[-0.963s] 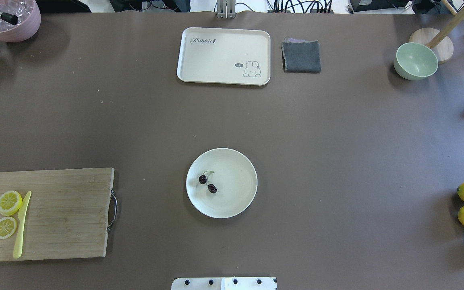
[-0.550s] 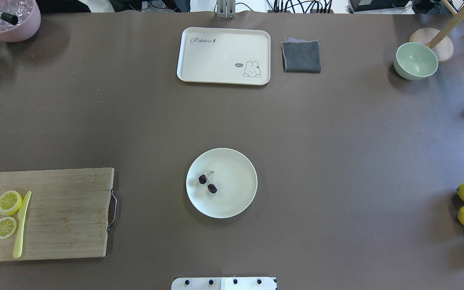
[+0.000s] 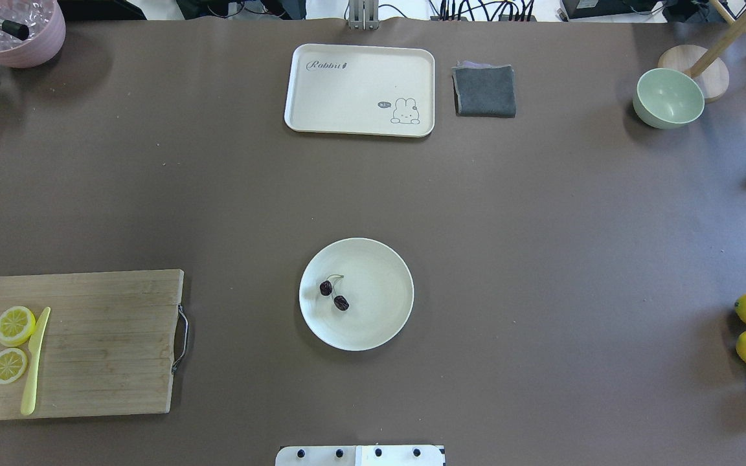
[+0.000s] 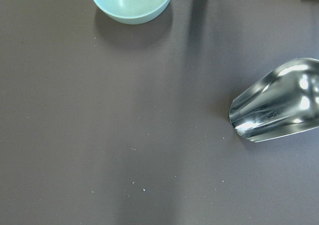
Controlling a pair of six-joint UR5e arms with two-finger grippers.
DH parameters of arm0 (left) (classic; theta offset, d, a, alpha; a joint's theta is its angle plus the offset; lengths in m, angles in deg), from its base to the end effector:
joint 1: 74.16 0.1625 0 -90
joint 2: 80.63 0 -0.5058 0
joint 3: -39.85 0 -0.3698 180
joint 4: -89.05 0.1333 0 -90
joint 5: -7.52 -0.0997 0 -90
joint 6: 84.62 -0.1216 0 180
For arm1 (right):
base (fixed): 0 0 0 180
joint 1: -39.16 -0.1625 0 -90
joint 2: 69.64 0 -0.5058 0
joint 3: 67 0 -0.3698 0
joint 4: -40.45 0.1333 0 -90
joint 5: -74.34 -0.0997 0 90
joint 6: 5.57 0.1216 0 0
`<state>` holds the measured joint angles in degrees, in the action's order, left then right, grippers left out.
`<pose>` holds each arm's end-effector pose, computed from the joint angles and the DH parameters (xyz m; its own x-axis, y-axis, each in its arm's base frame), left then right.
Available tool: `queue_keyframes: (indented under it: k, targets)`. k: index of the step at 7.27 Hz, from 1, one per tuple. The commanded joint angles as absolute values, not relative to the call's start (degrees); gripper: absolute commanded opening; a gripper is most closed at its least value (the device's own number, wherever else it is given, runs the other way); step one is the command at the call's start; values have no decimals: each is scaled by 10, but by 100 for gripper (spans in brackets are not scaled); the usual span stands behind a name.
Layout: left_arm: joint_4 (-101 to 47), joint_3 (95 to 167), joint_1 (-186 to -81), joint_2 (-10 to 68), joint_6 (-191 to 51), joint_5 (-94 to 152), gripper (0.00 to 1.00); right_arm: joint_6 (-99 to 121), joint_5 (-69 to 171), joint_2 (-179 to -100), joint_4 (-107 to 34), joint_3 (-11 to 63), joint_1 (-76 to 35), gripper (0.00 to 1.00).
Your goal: Place red cherry on plate
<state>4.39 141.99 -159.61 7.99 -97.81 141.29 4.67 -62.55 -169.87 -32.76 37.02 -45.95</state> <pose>-0.0126 -0.4611 0.6771 0.6778 0.3456 -0.6490 -0.2400 0.9383 0.2491 0.0101 -0.4040 0.6786 0.6627 -0.1431 0.7351 -0.0386 0.9737 0.2244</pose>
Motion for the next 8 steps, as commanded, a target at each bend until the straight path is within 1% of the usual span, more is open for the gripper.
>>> queue_keyframes:
  k: [1,3,5,6,8]
  targets:
    - [45,1422,-1597,79,-978,1404,98,9,-626,-1694,-372,376,-489,100]
    - [45,1426,-1609,77,-978,1404,98,-8,-615,-1695,-373,362,-487,100]
    - [44,1452,-1613,79,-981,1406,98,-14,-618,-1704,-379,362,-504,100]
    - [44,1454,-1612,79,-982,1405,98,-14,-624,-1716,-380,362,-512,100]
    - [43,1479,-1611,78,-982,1407,98,-13,-632,-1714,-380,352,-515,100]
